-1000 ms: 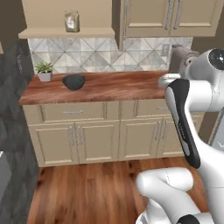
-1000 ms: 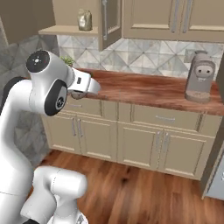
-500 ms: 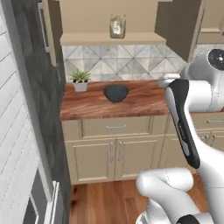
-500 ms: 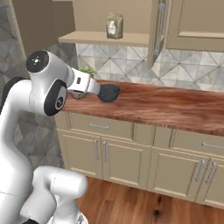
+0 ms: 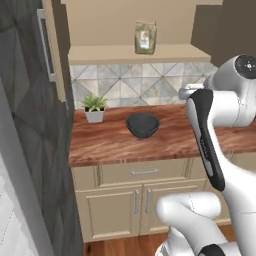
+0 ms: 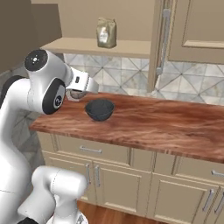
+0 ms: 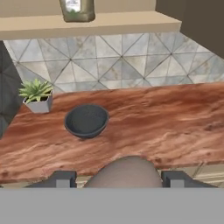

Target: Pick the egg and butter from the fridge and place them by the bowl for mixing.

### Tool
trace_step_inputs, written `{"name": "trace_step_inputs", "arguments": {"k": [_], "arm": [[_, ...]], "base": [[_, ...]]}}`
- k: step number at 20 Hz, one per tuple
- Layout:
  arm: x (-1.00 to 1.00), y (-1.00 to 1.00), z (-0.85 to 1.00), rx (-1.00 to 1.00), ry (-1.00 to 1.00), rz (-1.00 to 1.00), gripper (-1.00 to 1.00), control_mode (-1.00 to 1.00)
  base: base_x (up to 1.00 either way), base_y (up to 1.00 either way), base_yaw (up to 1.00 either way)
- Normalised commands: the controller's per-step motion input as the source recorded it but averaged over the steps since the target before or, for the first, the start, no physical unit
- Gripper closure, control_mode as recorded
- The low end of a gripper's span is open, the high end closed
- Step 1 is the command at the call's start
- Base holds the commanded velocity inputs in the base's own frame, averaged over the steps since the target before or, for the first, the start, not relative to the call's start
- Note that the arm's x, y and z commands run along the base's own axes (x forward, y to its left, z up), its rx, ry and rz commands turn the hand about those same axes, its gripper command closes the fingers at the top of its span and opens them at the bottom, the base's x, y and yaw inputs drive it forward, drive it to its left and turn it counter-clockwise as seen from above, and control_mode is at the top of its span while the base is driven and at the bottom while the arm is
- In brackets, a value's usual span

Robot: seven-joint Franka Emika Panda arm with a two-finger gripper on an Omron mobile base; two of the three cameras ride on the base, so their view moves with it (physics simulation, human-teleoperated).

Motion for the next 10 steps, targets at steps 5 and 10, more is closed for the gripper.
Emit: {"name": "trace_step_inputs", "arguments": {"k": [5,10], "arm": [[0.00,0.00,0.00,0.00,0.00,0.00,1.00,1.00],[0.00,0.00,0.00,0.00,0.00,0.00,1.00,1.00]], "base": [[0.35,-0.02,0.00],[0.50,-0.09,0.00]]}}
